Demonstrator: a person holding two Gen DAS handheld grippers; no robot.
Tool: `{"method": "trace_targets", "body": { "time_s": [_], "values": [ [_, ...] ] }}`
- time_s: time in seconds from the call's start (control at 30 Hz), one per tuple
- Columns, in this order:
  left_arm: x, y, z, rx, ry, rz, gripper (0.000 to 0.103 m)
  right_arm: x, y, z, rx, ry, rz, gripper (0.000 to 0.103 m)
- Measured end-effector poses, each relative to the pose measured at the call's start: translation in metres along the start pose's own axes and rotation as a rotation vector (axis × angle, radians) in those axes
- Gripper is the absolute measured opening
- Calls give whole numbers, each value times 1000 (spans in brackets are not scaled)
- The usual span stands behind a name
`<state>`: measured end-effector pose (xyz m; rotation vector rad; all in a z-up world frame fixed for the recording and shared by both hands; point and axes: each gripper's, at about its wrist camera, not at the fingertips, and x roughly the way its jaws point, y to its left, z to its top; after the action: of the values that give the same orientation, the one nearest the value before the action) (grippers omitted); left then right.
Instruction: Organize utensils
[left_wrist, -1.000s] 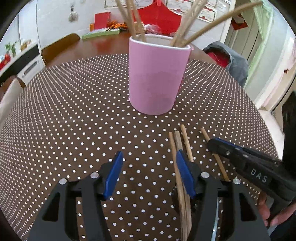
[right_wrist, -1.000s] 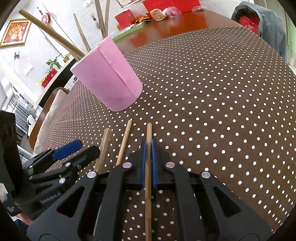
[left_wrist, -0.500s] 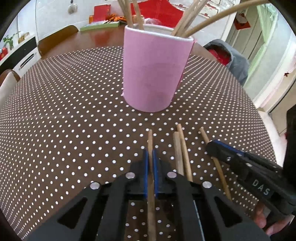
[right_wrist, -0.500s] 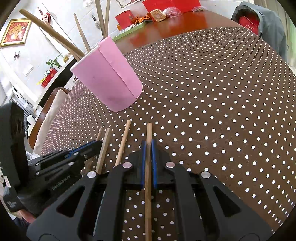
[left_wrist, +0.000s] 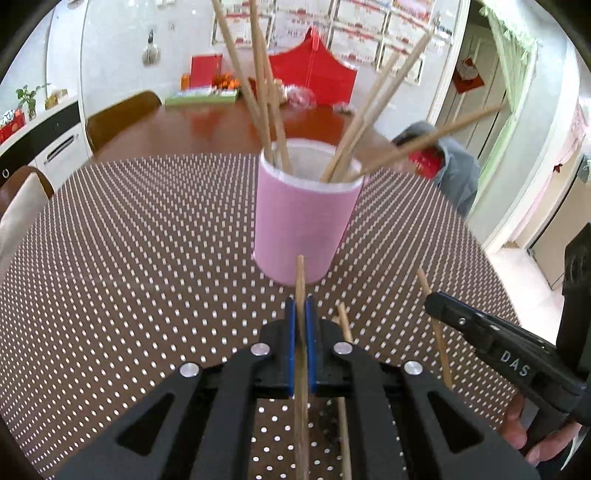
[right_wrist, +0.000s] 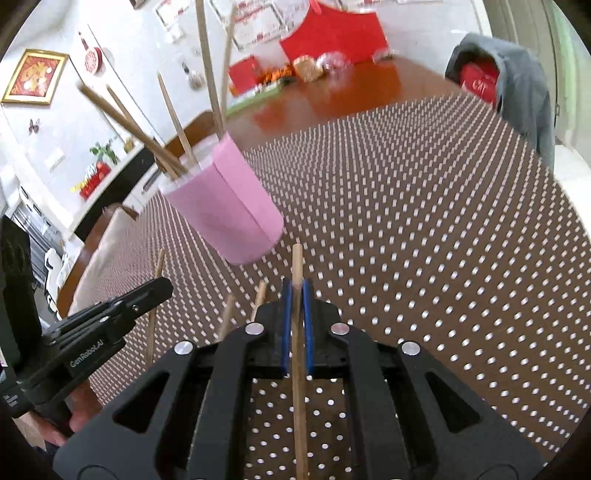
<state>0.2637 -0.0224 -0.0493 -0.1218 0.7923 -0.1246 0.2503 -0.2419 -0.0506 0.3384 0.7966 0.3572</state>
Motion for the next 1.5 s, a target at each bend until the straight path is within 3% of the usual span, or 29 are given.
{"method": "trace_targets", "body": {
  "time_s": [0.4,0.67,0.97,1.1,1.13,1.23,1.33,1.5],
  "values": [
    [-74,-16,38,20,-232,-32,5,-67,40,46,-84,-221,7,6],
    [-117,-26,68,51,-386,-33,5,-99,62,76,-127,-311,2,6],
    [-150,-27,98,44,-478,-11,5,-126,85,112,-183,-397,-17,5],
    [-149,-21,99,38,-476,-19,5,-112,83,109,-255,-350,-25,6],
    [-147,-20,98,40,-468,-19,5,-105,80,106,-260,-331,-40,12],
    [-136,-14,92,39,-431,-14,5,-79,58,92,-255,-263,-101,75],
    [-123,-7,87,33,-374,6,5,-48,32,75,-251,-157,-138,75],
    [-109,6,83,18,-289,39,5,2,7,42,-326,50,-113,75]
  ]
}}
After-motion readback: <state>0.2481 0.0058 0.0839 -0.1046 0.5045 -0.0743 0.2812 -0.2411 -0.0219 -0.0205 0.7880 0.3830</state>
